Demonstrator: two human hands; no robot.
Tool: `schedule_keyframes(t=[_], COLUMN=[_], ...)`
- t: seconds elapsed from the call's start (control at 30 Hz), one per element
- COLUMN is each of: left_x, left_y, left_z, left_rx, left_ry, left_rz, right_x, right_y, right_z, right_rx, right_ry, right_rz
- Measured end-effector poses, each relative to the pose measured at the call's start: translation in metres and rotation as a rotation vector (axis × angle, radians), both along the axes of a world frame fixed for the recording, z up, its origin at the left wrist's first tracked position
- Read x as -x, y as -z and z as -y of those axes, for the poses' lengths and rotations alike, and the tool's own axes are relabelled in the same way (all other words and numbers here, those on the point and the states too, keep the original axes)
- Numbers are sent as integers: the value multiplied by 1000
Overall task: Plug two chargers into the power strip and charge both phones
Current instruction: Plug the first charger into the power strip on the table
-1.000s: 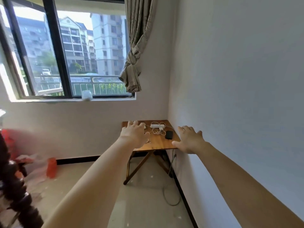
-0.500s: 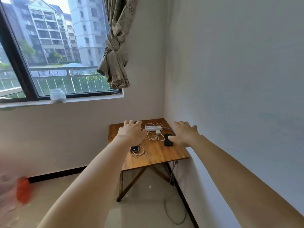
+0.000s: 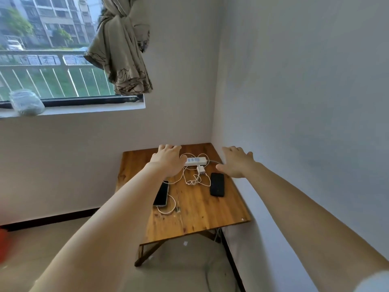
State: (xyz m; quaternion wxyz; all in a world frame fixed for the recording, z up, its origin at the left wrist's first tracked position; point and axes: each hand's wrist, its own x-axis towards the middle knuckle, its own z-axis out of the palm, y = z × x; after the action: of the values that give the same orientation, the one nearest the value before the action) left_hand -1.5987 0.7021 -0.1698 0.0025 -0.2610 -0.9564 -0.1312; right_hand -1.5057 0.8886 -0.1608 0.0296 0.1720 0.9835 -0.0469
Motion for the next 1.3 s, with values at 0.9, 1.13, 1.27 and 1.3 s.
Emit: schedule_keyframes(t=[0.9, 1.13, 1.27, 1.3], left_x=[327, 342, 349, 350], left_y=[268, 339, 357, 358], left_z=[-141, -152, -165, -170], left_rx=[36, 74, 53, 43], left_ry=[126, 61, 118, 137], left_rz=[396, 463, 417, 418], right_x=[326, 356, 376, 380], right_y=[274, 343, 365, 369], right_z=[-133, -153, -159, -159], right_rx=[355, 530, 635, 671], right_ry=[187, 291, 372, 386], right_rz=[377, 243, 95, 88])
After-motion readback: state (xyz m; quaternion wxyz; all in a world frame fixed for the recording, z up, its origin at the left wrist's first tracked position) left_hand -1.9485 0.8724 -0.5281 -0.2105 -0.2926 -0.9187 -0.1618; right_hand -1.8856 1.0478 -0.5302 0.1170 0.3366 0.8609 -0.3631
